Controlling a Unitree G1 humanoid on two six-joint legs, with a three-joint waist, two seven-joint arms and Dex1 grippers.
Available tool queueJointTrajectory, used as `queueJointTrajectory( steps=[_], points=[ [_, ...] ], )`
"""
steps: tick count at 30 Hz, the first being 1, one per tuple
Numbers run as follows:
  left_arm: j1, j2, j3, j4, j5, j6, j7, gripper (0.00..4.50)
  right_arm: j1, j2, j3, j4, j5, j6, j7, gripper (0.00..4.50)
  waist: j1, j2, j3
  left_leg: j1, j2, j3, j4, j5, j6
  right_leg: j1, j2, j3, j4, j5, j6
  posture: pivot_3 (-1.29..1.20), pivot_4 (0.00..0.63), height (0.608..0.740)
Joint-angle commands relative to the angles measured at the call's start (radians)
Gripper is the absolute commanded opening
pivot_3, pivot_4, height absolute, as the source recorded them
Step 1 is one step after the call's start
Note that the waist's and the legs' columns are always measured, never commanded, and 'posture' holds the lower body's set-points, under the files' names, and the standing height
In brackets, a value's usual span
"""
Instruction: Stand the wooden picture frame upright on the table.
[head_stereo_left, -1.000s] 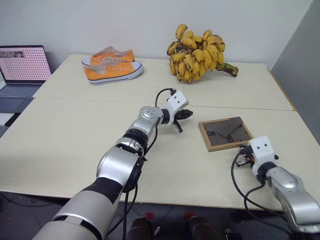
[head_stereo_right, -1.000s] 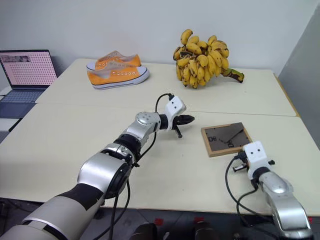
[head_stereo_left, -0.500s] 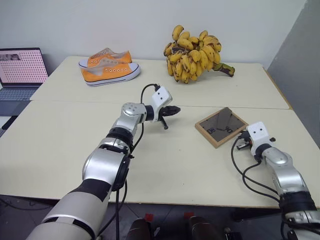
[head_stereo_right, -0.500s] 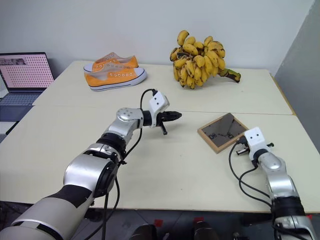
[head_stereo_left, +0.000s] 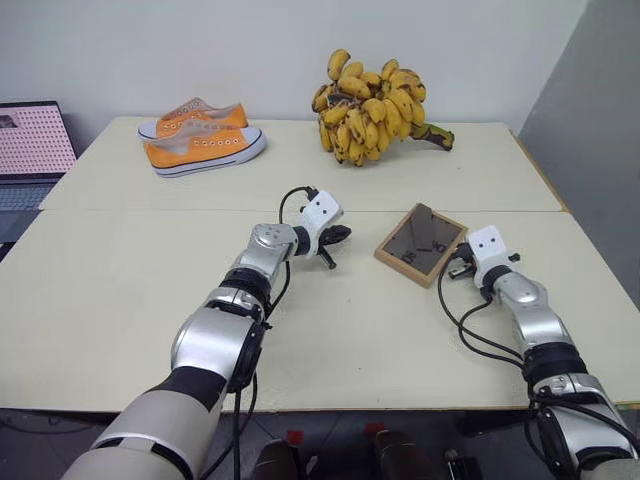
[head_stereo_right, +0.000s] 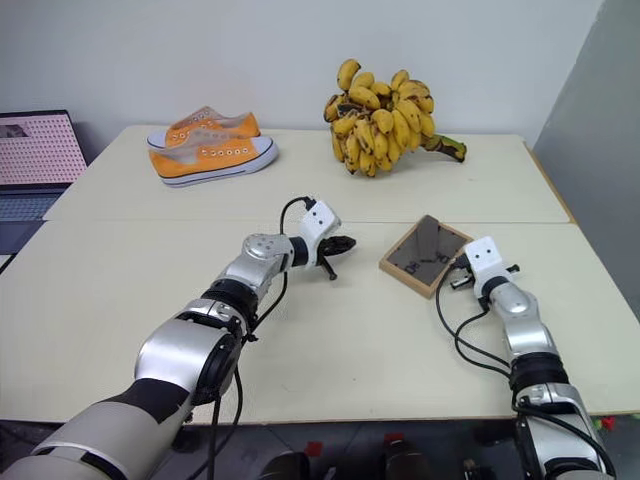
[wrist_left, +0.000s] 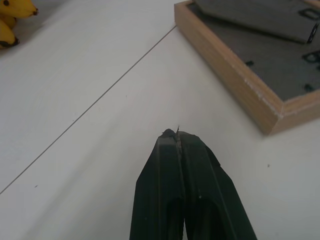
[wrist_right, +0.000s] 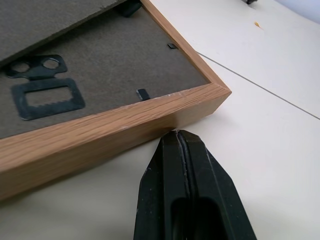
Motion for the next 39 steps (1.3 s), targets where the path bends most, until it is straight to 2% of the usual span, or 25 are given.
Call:
queueJointTrajectory(
  steps=[1, 6, 11, 17, 22, 31, 39],
  points=[
    [0.085, 0.047, 0.016, -0.244, -0.056, 0.121, -0.076, 0.06, -0.028, 0.010, 0.048, 0.097, -0.040, -0.039, 0.005, 0.00, -0.008, 0.000, 0.000, 0.000, 0.000, 0.000, 0.000, 0.000, 0.000, 0.000, 0.000, 0.000, 0.000, 0.000, 0.000, 0.00, 0.150, 0.740],
    [0.206, 0.090, 0.000, -0.519, -0.076, 0.274, -0.098, 0.06, -0.088, -0.032, 0.054, 0.213, -0.058, -0.100, 0.019, 0.00, -0.009, 0.001, 0.000, 0.001, 0.000, 0.000, 0.000, 0.000, 0.000, 0.001, 0.000, 0.000, 0.000, 0.000, 0.000, 0.00, 0.150, 0.740],
    [0.238, 0.078, -0.001, -0.610, -0.075, 0.374, -0.025, 0.06, -0.198, -0.032, 0.079, 0.382, -0.093, -0.162, 0.002, 0.00, 0.004, 0.000, -0.001, 0.001, -0.001, 0.000, 0.002, 0.000, 0.000, 0.003, -0.002, 0.000, 0.000, 0.000, 0.000, 0.00, 0.150, 0.740],
    [0.314, 0.085, -0.005, -0.783, -0.103, 0.506, -0.008, 0.06, -0.263, 0.019, 0.085, 0.479, -0.101, -0.214, -0.010, 0.00, -0.003, 0.000, -0.001, 0.001, -0.001, 0.000, 0.001, 0.000, 0.000, 0.002, -0.002, 0.000, -0.001, 0.000, 0.000, 0.00, 0.150, 0.740],
    [0.378, 0.116, -0.006, -0.896, -0.122, 0.599, -0.004, 0.06, -0.280, 0.077, 0.082, 0.494, -0.085, -0.265, 0.019, 0.00, -0.010, 0.000, -0.001, 0.001, 0.000, 0.000, 0.001, 0.000, 0.000, 0.002, -0.002, 0.000, 0.000, 0.000, 0.000, 0.00, 0.150, 0.740],
    [0.384, 0.189, 0.012, -0.922, -0.189, 0.684, -0.051, 0.06, -0.265, 0.160, 0.073, 0.465, -0.057, -0.339, 0.067, 0.00, -0.027, 0.001, -0.001, 0.001, 0.000, 0.000, 0.000, 0.000, 0.000, 0.002, -0.002, -0.001, 0.000, 0.000, 0.000, 0.00, 0.150, 0.740],
    [0.412, 0.293, 0.014, -1.022, -0.250, 0.753, -0.112, 0.06, -0.226, 0.178, 0.080, 0.412, -0.054, -0.361, 0.084, 0.00, -0.026, 0.001, -0.001, 0.001, 0.000, 0.000, -0.001, 0.000, 0.000, 0.001, -0.002, -0.001, 0.000, 0.000, 0.000, 0.00, 0.150, 0.740]
  ],
)
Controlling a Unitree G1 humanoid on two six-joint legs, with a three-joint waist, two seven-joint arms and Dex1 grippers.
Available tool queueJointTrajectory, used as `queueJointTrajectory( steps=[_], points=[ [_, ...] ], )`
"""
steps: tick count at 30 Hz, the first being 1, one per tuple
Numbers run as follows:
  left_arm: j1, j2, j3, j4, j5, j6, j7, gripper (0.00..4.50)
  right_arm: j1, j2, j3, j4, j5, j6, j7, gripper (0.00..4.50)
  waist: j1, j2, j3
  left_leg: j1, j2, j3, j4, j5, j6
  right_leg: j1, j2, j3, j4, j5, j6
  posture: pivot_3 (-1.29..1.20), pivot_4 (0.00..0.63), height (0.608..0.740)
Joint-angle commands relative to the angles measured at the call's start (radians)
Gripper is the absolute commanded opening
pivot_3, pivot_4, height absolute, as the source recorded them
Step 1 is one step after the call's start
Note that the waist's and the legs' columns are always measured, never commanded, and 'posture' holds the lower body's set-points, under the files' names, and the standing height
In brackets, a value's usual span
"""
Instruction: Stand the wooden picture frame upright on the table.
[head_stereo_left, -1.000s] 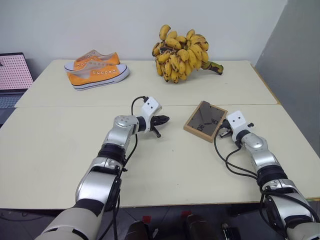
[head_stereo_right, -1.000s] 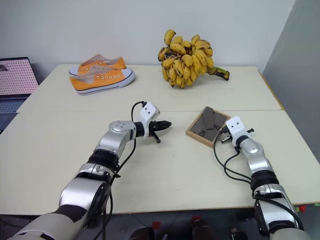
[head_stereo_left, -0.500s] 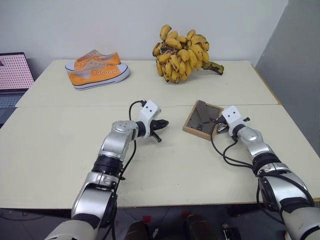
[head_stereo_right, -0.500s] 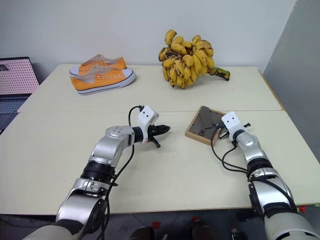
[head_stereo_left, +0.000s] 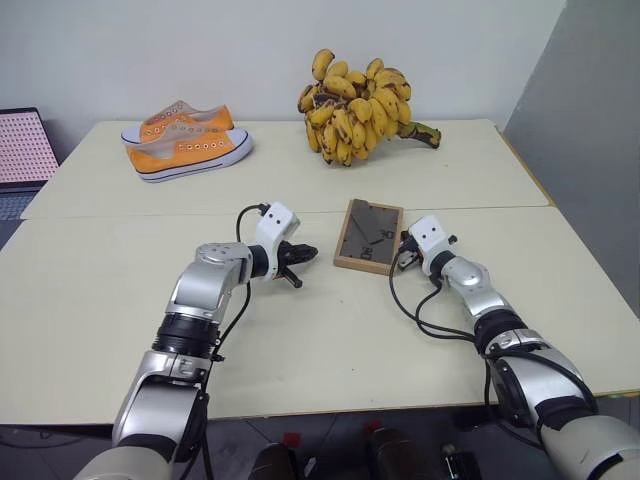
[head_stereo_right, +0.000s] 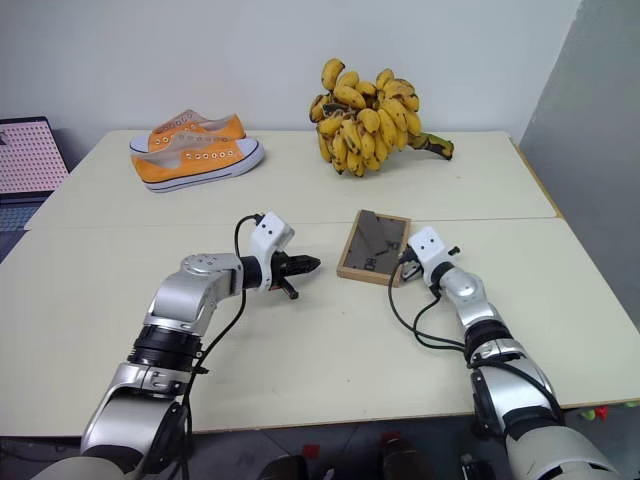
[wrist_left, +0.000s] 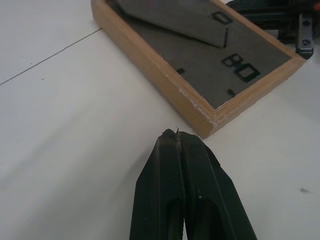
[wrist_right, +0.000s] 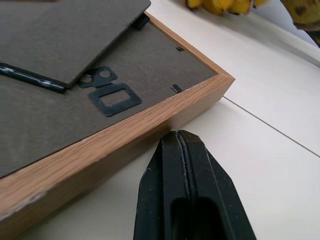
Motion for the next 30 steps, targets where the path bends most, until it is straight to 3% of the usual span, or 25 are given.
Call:
queueJointTrajectory(
  steps=[1, 11, 21, 30],
  points=[
    [0.013, 0.044, 0.026, -0.087, -0.044, 0.021, -0.032, 0.06, 0.020, -0.007, 0.024, -0.019, -0.018, -0.012, 0.018, 0.00, 0.001, 0.000, 0.000, 0.000, 0.000, 0.000, 0.000, 0.000, 0.000, 0.000, 0.000, 0.000, 0.000, 0.000, 0.000, 0.00, 0.150, 0.740],
    [0.026, 0.079, 0.048, -0.171, -0.125, 0.051, -0.044, 0.06, -0.120, -0.142, 0.045, 0.126, -0.088, 0.019, -0.034, 0.00, 0.035, 0.000, 0.000, -0.001, -0.002, 0.000, 0.001, 0.000, 0.000, 0.000, -0.001, 0.000, -0.001, 0.000, 0.000, 0.00, 0.150, 0.740],
    [0.061, 0.076, 0.047, -0.195, -0.139, 0.056, 0.005, 0.06, -0.182, -0.022, 0.021, 0.167, -0.057, 0.031, -0.040, 0.00, 0.026, 0.000, 0.000, -0.001, -0.001, 0.000, 0.000, 0.000, 0.000, -0.001, -0.001, 0.000, -0.001, 0.000, 0.000, 0.00, 0.150, 0.740],
    [0.015, 0.038, 0.047, 0.014, -0.068, -0.040, 0.130, 0.06, -0.124, 0.058, 0.002, 0.100, -0.015, -0.022, 0.013, 0.00, 0.028, 0.000, 0.000, -0.001, -0.001, 0.000, 0.000, 0.000, 0.000, -0.001, -0.001, 0.000, 0.000, 0.000, 0.000, 0.00, 0.150, 0.740]
  ],
)
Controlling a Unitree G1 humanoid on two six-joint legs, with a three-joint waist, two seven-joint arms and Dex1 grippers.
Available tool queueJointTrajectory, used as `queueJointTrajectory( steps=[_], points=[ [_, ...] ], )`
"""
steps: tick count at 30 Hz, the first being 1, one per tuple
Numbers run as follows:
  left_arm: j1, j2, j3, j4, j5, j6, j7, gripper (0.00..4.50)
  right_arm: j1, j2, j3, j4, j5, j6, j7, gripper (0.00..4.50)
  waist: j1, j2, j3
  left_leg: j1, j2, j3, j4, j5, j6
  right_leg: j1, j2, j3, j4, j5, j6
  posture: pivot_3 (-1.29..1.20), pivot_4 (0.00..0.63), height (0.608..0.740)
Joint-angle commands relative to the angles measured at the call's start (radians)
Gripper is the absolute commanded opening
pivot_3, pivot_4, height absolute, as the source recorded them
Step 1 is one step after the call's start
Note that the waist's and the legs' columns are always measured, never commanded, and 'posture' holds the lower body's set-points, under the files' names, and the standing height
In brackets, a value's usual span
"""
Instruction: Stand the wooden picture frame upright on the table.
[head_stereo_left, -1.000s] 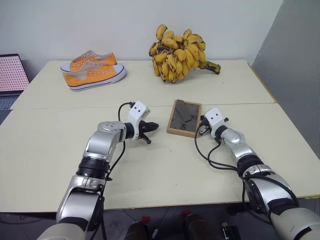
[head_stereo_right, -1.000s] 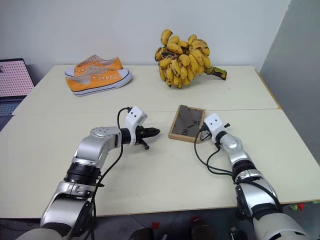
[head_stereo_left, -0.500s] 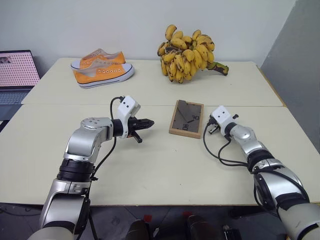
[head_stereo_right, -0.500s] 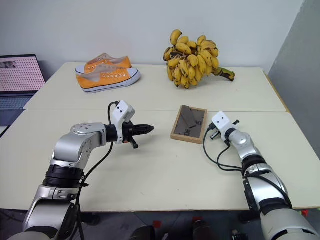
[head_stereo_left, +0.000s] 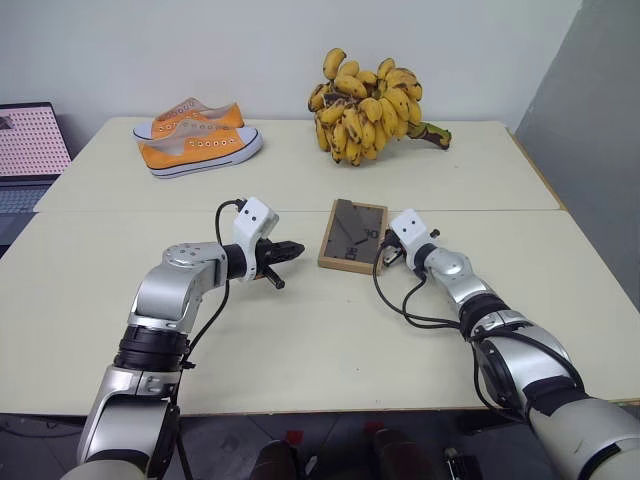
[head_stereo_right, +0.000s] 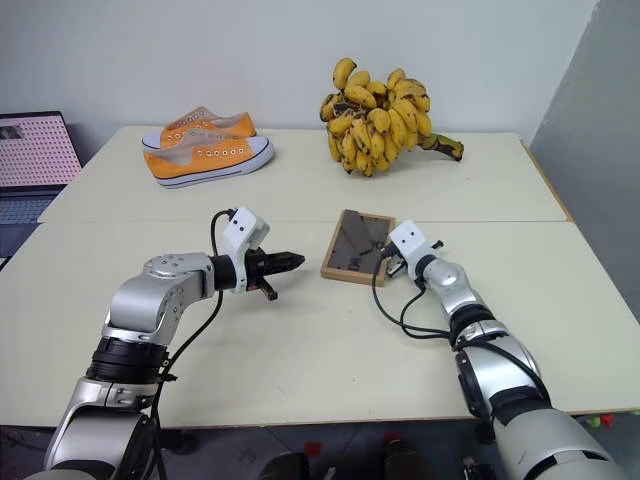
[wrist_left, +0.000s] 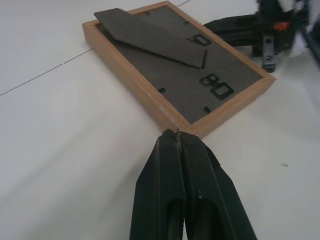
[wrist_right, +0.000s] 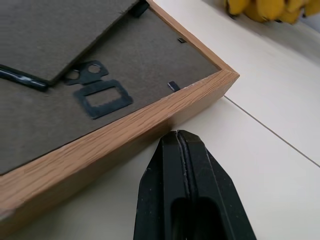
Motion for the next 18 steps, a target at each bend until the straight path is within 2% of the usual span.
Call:
queueJointTrajectory(
  steps=[1, 7, 11, 18],
  points=[
    [-0.062, -0.037, 0.011, 0.121, 0.045, -0.082, 0.079, 0.06, 0.031, 0.015, -0.010, -0.079, 0.026, -0.046, 0.031, 0.00, 0.001, 0.000, 0.000, 0.000, 0.000, 0.000, 0.000, 0.000, 0.000, 0.000, 0.000, 0.000, 0.000, 0.000, 0.000, 0.00, 0.150, 0.740],
    [-0.187, -0.114, -0.024, 0.426, 0.136, -0.249, 0.160, 0.06, 0.122, 0.002, -0.009, -0.189, 0.041, -0.043, 0.058, 0.00, 0.008, 0.000, 0.000, 0.000, 0.000, 0.000, 0.000, 0.000, 0.000, 0.000, 0.000, 0.000, 0.000, 0.000, 0.000, 0.00, 0.150, 0.740],
    [-0.280, -0.211, -0.032, 0.621, 0.168, -0.353, 0.203, 0.06, 0.214, -0.011, 0.000, -0.340, 0.054, -0.003, 0.088, 0.00, 0.018, 0.000, 0.000, -0.001, 0.000, 0.000, 0.000, 0.000, 0.000, 0.000, 0.000, 0.000, 0.000, 0.000, 0.000, 0.00, 0.150, 0.740],
    [-0.342, -0.334, -0.040, 0.773, 0.196, -0.452, 0.213, 0.06, 0.306, -0.022, -0.005, -0.519, 0.072, 0.100, 0.082, 0.00, 0.029, 0.000, 0.000, -0.001, -0.001, 0.000, 0.000, 0.000, 0.000, 0.000, 0.000, 0.000, 0.000, 0.000, 0.000, 0.00, 0.150, 0.740]
  ],
)
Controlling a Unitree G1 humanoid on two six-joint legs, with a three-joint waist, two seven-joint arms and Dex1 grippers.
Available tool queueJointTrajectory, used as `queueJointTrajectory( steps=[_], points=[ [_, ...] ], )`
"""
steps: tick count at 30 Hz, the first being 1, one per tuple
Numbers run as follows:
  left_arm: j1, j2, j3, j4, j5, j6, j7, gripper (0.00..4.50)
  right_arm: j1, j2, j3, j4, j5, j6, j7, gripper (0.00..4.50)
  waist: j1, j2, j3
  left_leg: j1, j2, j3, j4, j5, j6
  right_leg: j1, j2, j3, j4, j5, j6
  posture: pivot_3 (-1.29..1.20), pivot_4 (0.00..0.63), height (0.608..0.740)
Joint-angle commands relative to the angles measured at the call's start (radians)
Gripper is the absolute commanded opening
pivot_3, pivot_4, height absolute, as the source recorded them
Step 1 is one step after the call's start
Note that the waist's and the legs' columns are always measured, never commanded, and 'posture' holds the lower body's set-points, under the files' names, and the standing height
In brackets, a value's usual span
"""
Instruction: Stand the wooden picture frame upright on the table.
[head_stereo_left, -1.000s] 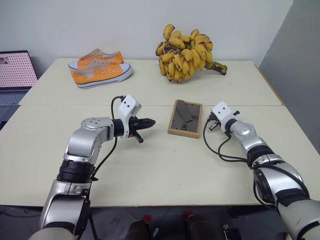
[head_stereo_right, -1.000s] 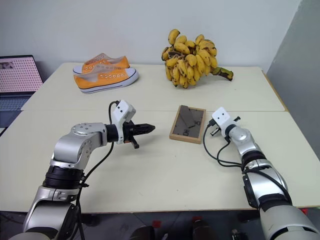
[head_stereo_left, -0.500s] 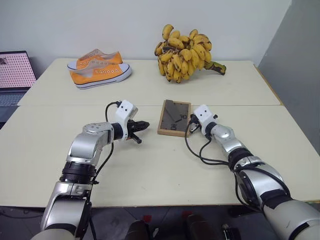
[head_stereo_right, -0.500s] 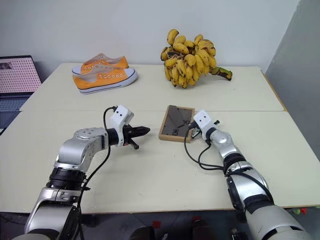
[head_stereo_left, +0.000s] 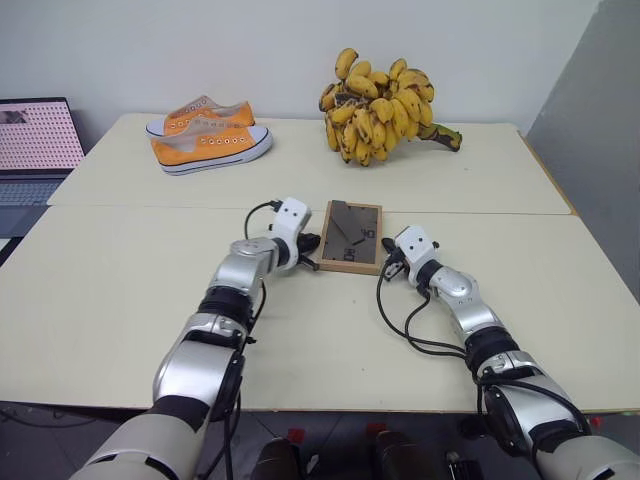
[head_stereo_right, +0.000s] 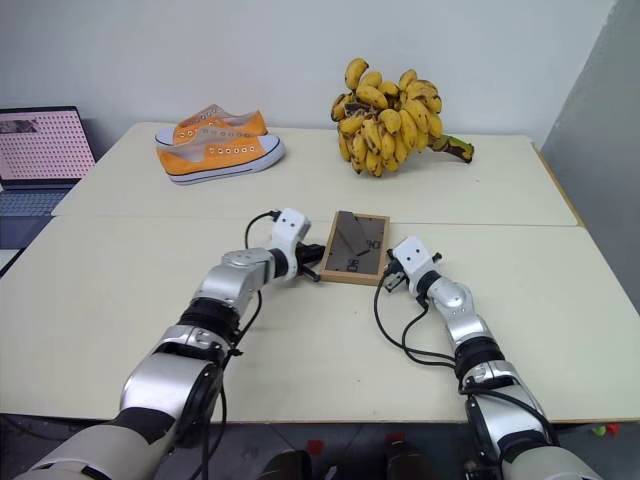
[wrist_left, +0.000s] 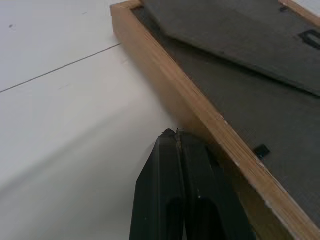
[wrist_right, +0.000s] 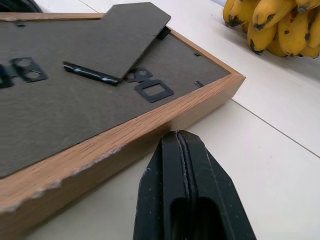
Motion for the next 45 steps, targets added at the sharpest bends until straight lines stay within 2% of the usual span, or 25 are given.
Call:
queueJointTrajectory(
  steps=[1, 5, 10, 13, 19, 24, 27, 35, 41, 45],
  points=[
    [-0.024, -0.048, -0.008, 0.024, 0.010, -0.039, -0.013, 0.06, 0.023, 0.001, -0.001, -0.092, 0.020, 0.051, 0.000, 0.00, 0.000, 0.000, 0.000, 0.000, 0.000, 0.000, 0.000, 0.000, 0.000, 0.000, 0.000, 0.000, 0.000, 0.000, 0.000, 0.00, 0.150, 0.740],
    [-0.004, -0.043, -0.010, -0.016, 0.011, -0.025, -0.044, 0.06, 0.046, 0.003, -0.003, -0.156, 0.029, 0.093, 0.001, 0.00, 0.001, 0.000, 0.000, 0.000, 0.000, 0.000, 0.000, 0.000, 0.000, 0.000, 0.000, 0.000, 0.000, 0.000, 0.000, 0.00, 0.150, 0.740],
    [0.065, 0.006, -0.016, -0.161, 0.001, 0.055, -0.093, 0.06, 0.078, -0.002, 0.001, -0.229, 0.037, 0.131, 0.002, 0.00, 0.001, 0.000, 0.000, 0.000, 0.000, 0.000, 0.000, 0.000, 0.000, 0.000, 0.000, 0.000, 0.000, 0.000, 0.000, 0.00, 0.150, 0.740],
    [0.132, 0.038, -0.022, -0.313, -0.016, 0.156, -0.127, 0.06, 0.119, -0.006, 0.006, -0.323, 0.049, 0.172, 0.014, 0.00, 0.001, 0.000, 0.000, 0.000, 0.000, 0.000, -0.001, 0.000, 0.000, -0.001, 0.000, 0.000, 0.000, 0.000, 0.000, 0.00, 0.150, 0.740],
    [0.367, 0.175, -0.061, -0.828, -0.084, 0.422, -0.226, 0.06, 0.302, -0.033, 0.011, -0.690, 0.101, 0.340, 0.077, 0.00, 0.000, 0.000, 0.000, -0.001, 0.001, 0.000, -0.001, 0.000, 0.000, -0.001, 0.000, 0.000, 0.000, 0.000, 0.000, 0.00, 0.150, 0.740],
    [0.464, 0.244, -0.050, -1.040, -0.128, 0.540, -0.226, 0.06, 0.424, -0.068, 0.008, -0.911, 0.146, 0.471, 0.108, 0.00, 0.004, 0.000, 0.000, -0.001, 0.001, -0.001, -0.001, 0.000, 0.000, -0.001, 0.001, 0.000, 0.001, -0.001, -0.001, 0.00, 0.150, 0.740],
    [0.456, 0.240, -0.035, -1.026, -0.129, 0.554, -0.185, 0.06, 0.409, -0.087, 0.006, -0.897, 0.138, 0.478, 0.107, 0.00, 0.005, 0.000, 0.000, 0.000, 0.001, -0.001, 0.000, 0.000, 0.000, 0.000, 0.000, 0.000, 0.000, -0.001, 0.000, 0.00, 0.150, 0.740],
    [0.312, 0.187, -0.011, -0.768, -0.090, 0.427, -0.064, 0.06, 0.186, -0.143, -0.021, -0.547, 0.097, 0.343, 0.064, 0.00, 0.006, 0.000, 0.000, -0.001, 0.000, 0.000, 0.000, 0.000, 0.000, -0.001, 0.001, 0.000, -0.001, -0.001, -0.001, 0.00, 0.150, 0.740],
    [0.205, 0.069, -0.042, -0.592, -0.076, 0.311, -0.030, 0.06, 0.106, -0.111, 0.015, -0.359, 0.082, 0.256, 0.059, 0.00, 0.011, 0.000, 0.000, -0.002, 0.000, 0.000, 0.000, 0.000, 0.000, -0.001, 0.000, 0.000, -0.001, -0.001, -0.001, 0.00, 0.150, 0.740],
    [0.205, 0.008, -0.078, -0.599, -0.074, 0.299, -0.042, 0.06, 0.116, -0.069, 0.037, -0.364, 0.082, 0.242, 0.064, 0.00, 0.012, 0.000, 0.000, -0.002, 0.000, 0.000, 0.000, 0.000, 0.000, -0.002, 0.000, 0.000, -0.001, -0.001, -0.001, 0.00, 0.150, 0.740]
  ],
)
